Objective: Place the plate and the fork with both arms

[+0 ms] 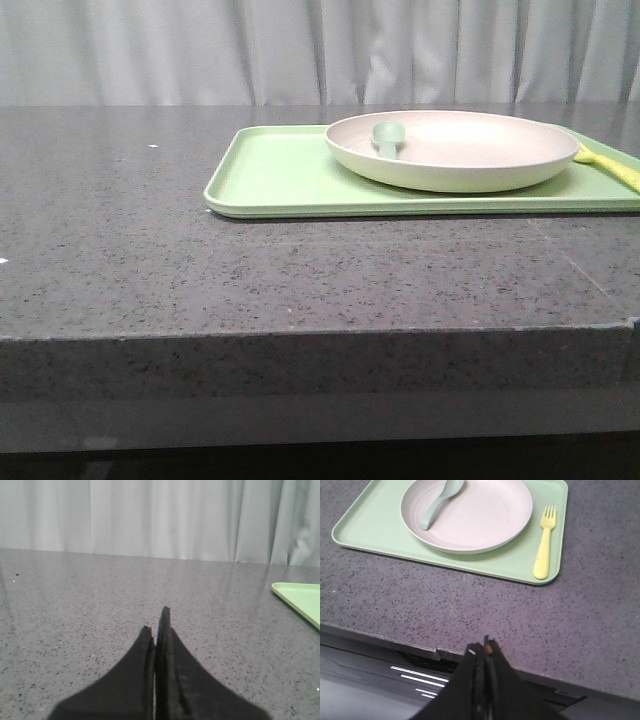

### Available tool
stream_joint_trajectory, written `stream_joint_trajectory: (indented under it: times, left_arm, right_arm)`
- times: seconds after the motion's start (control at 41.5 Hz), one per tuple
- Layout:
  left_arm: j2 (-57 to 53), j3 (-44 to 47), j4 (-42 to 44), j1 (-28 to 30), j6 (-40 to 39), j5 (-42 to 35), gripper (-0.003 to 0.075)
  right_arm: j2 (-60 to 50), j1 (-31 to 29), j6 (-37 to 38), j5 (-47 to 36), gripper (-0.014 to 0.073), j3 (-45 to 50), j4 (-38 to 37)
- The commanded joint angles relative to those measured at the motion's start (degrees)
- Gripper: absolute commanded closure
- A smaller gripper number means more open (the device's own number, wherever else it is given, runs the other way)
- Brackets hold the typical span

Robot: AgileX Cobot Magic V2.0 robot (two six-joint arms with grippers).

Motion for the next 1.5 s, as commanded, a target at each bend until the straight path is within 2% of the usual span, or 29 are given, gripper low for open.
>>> stream_joint_trajectory:
  times: [0.0,0.917,1.471]
  left_arm:
    - [-1.4,0.2,-0.78,0.05,0.01,-5.47,0.0738]
    - [-1.4,0.2,2.86,0.05,-5.68,-5.47,0.0738]
    - [-1.4,0.2,3.34,0.05,-5.68,-5.47,0.0738]
  right_arm:
    - [0.32,0.07,-0.2,-3.59,0.0661,-1.08,0.52]
    - [0.32,0.07,-0.2,-3.59,0.0661,-1.08,0.52]
    - [0.32,0.07,-0.2,-3.59,0.0661,-1.08,0.52]
